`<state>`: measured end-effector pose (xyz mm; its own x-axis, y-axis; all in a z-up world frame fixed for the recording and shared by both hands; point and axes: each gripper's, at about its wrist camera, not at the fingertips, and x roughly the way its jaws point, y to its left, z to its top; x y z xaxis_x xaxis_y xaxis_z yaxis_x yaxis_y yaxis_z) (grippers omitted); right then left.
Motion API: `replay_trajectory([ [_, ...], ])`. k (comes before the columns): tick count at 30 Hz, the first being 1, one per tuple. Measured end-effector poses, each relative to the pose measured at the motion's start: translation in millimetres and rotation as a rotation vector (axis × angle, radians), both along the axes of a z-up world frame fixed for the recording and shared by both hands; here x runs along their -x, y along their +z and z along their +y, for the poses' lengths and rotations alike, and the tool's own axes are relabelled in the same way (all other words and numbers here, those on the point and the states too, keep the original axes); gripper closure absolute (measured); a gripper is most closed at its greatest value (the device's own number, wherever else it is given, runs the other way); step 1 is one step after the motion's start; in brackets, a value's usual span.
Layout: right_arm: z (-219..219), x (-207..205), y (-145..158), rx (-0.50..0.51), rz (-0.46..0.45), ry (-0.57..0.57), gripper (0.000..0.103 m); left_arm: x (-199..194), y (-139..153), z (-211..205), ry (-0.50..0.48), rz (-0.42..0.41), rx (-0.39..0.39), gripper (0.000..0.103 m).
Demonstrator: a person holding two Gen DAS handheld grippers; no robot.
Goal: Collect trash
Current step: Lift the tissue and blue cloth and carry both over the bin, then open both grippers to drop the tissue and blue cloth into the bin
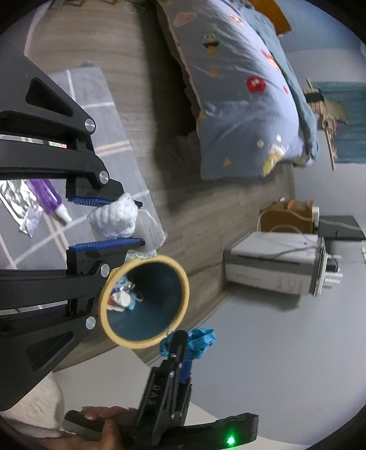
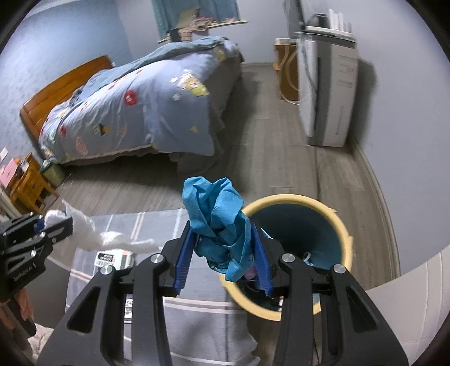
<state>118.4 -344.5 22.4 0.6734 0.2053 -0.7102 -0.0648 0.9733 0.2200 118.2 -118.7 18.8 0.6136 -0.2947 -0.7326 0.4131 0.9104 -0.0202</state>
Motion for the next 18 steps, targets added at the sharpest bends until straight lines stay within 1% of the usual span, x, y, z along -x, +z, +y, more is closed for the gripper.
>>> replay_trajectory([
  [5,-39.7,1.3,-7.8,-0.026,0.005,-0.081,0.064,-2.9,-7.9,-29.1,-0.057,0.017,-0.011,0.082],
  [9,-69.6,-2.5,-23.2,-0.078,0.025,-0.178,0.064,-7.5,-20.3,-53.9,-0.103,0.048,-0.016,0.082],
  [18,-84.2,-13.6,-66.6,-0.065,0.089,-0.259,0.063,-19.3,-47.6,-99.1,-0.180,0.106,-0.025,0.082],
])
